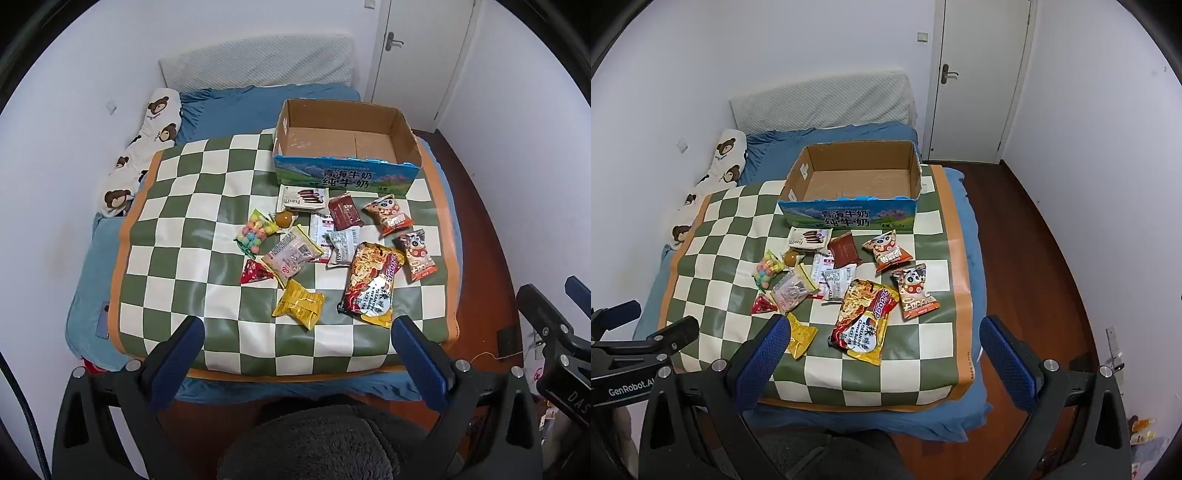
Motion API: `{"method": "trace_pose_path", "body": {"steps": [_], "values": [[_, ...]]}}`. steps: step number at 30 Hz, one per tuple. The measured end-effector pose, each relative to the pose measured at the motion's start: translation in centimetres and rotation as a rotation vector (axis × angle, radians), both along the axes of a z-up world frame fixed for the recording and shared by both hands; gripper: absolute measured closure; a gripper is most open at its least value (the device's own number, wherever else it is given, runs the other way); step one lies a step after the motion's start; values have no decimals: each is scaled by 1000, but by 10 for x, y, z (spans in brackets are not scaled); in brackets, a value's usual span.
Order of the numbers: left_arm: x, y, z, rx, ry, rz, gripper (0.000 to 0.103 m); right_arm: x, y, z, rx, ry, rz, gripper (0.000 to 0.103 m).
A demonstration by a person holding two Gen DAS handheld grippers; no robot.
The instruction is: Organize snacks
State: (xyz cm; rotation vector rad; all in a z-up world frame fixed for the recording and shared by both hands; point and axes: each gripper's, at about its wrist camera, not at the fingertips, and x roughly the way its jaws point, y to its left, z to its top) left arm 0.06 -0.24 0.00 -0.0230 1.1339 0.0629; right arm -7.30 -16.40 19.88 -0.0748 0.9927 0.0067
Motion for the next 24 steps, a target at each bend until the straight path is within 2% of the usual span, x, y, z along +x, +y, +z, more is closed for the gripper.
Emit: {"method": "trace_pose_path", "body": {"steps": [5,24], "values": [[0,2,0,-27,3,-3,0,-1,0,0,1,-7,-2,0],[5,-4,1,-49,-3,-7,0,-2,0,-2,9,-3,-2,0]]}}
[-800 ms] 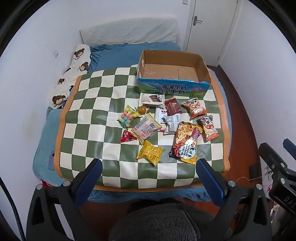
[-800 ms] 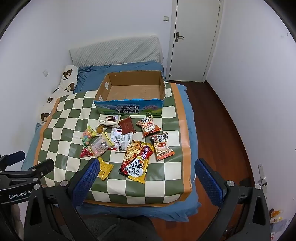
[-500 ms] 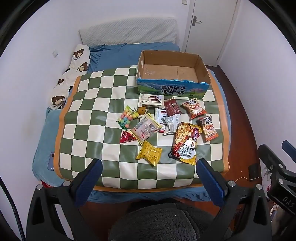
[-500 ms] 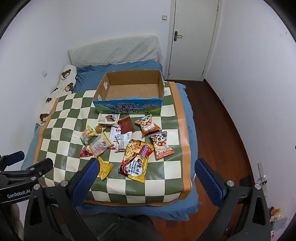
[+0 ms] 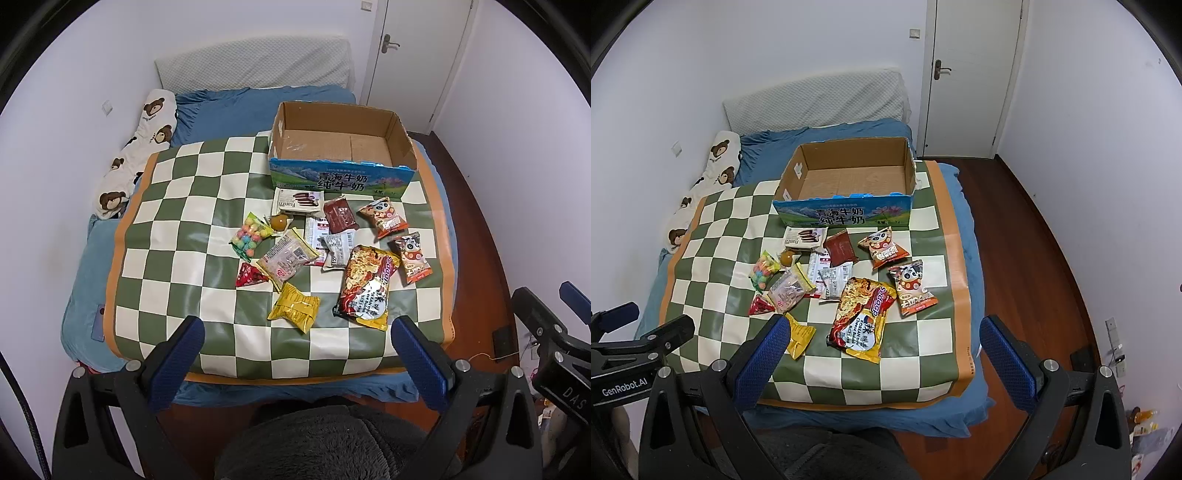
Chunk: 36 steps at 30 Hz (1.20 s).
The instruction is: Organize snacks
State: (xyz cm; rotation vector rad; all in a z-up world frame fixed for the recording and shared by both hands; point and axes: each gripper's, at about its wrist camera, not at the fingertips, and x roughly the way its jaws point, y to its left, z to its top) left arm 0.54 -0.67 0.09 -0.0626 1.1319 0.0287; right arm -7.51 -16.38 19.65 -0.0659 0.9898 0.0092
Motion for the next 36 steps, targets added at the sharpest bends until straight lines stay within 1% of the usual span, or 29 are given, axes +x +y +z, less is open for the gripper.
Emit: {"method": "trace_pose_path", "body": {"steps": [11,24,36], "values": [[1,3,-2,-1,-5,2,0,-1,-4,-1,7,4,-1,0],[2,4,-2,-3,-5,1,0,3,2,0,8,8,-7,0],[13,-2,1,-7,2,-2,0,6,5,3,9,11,-6,0]]}}
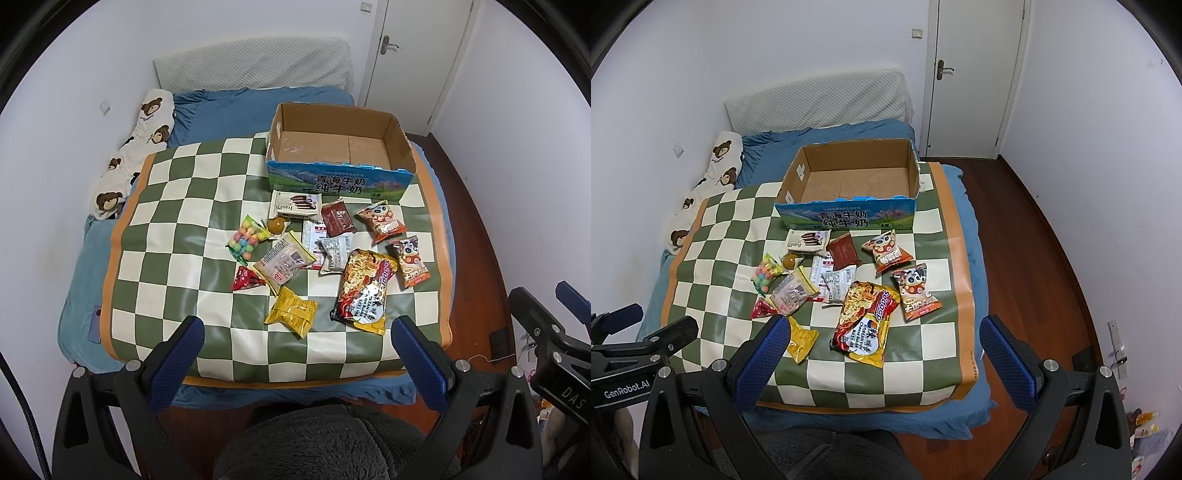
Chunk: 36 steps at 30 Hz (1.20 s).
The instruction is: Organize snacks
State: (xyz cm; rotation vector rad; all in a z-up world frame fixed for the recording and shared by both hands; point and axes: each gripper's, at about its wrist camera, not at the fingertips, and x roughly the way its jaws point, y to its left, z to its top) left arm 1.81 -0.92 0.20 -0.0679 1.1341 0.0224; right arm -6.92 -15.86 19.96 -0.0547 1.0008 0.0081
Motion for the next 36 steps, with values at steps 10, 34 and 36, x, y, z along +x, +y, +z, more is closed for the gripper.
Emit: {"method": "trace_pose_path", "body": {"steps": [10,34,36], "values": [[1,-3,-1,0,-6,0,0,1,0,1,2,-1,1,0],[5,17,-22,20,-19,73,0,10,3,-17,61,32,-6,0],[13,29,-36,26,-3,117,0,20,-2,-33,85,50,-20,0]]}}
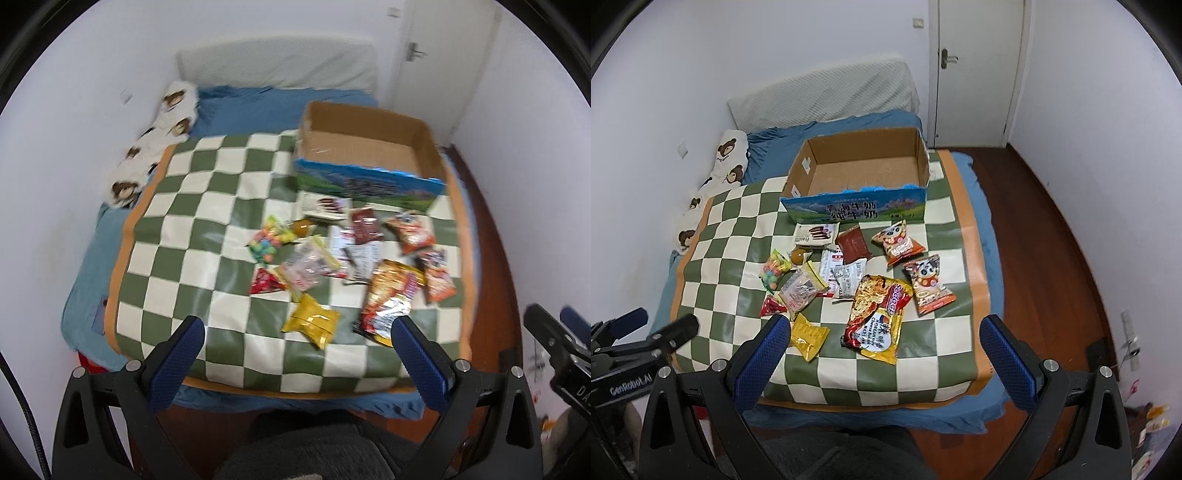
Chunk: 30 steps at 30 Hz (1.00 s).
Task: Organize snacks
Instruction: 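Grasp the yellow chip bag with left tool while right tool grasps the Sedaap noodle pack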
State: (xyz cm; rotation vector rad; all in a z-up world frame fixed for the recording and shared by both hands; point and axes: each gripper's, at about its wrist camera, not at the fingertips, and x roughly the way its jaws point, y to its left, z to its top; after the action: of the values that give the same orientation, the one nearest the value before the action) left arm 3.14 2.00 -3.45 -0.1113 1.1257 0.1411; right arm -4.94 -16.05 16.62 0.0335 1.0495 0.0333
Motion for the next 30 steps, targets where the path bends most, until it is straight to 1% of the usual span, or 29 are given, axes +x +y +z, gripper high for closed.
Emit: {"method": "trace_pose_path", "body": {"steps": [1,4,5,6,7,9,12,14,17,19,20,21,23,24,25,26,27,28,30], "values": [[6,7,-10,7,16,24,0,6,-4,-11,12,12,-4,0],[20,25,-37,16,58,71,0,34,-9,-58,41,83,-42,0],[27,30,-48,19,84,82,0,47,-11,-82,46,120,-59,0],[34,35,-63,13,122,95,0,55,-12,-99,48,147,-69,0],[37,40,-72,1,143,103,0,65,-14,-117,52,180,-81,0],[46,48,-101,-40,215,123,0,85,-15,-160,63,251,-98,0],[57,55,-146,-168,342,157,0,112,-17,-221,80,353,-115,0],[63,55,-180,-288,431,191,1,126,-14,-257,99,418,-127,0],[68,49,-219,-395,526,245,3,139,-7,-290,98,465,-140,0],[74,48,-245,-472,566,307,6,144,-2,-309,110,498,-148,0],[77,48,-253,-495,580,330,6,146,0,-320,109,514,-154,0],[81,49,-265,-542,592,369,7,147,2,-325,106,520,-156,0],[86,51,-282,-581,597,417,7,149,6,-337,88,529,-160,0],[87,52,-293,-605,616,450,9,149,8,-341,86,539,-160,0],[87,52,-299,-618,623,467,17,150,10,-346,85,550,-159,0],[86,53,-307,-626,631,493,22,150,11,-352,84,560,-155,0],[86,53,-312,-621,634,503,31,150,13,-358,86,571,-151,0],[85,52,-314,-615,636,505,36,151,14,-361,88,580,-148,0],[83,45,-311,-569,619,461,40,152,16,-368,77,591,-132,0]]}}
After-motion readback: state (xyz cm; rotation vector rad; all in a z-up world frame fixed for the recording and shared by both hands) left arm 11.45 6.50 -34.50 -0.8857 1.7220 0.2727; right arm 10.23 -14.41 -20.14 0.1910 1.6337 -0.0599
